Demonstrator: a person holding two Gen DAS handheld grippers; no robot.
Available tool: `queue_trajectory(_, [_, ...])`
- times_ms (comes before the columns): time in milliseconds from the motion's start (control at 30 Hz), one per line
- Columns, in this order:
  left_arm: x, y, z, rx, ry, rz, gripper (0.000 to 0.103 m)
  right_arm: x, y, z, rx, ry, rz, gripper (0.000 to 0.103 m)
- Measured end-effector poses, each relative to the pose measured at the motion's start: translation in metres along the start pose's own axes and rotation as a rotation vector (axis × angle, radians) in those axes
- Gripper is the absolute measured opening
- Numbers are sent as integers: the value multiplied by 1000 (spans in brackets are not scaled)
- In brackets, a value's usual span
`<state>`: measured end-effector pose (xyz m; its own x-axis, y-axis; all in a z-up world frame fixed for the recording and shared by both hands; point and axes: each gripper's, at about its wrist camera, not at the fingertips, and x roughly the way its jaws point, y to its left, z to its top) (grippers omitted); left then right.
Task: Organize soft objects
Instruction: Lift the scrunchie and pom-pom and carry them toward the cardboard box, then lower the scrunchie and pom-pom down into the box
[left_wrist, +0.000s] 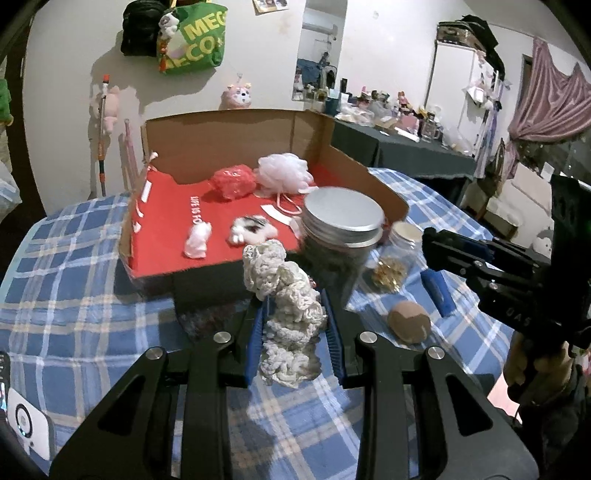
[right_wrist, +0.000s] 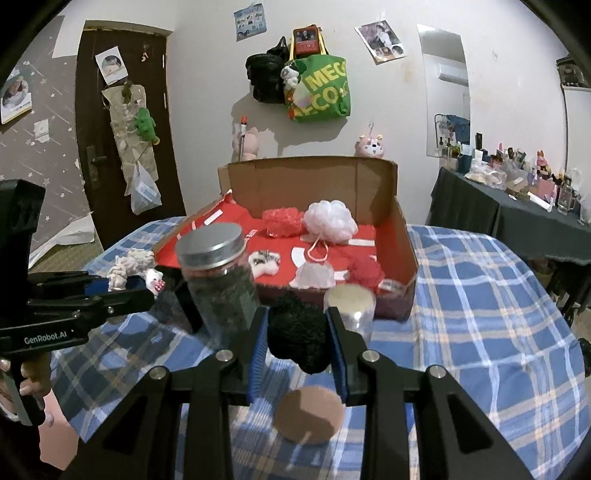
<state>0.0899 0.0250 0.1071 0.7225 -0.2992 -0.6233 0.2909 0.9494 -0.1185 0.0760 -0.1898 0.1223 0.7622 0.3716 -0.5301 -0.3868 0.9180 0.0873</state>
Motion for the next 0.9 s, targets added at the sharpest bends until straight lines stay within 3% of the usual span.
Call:
queue_trajectory(500, [23,30,36,-4,37,-11,28,27,-16,40,-22,13,9,33])
queue_trajectory(900, [76,49,80,51,178,-51,28,93,-36,74,-45,199,115,33])
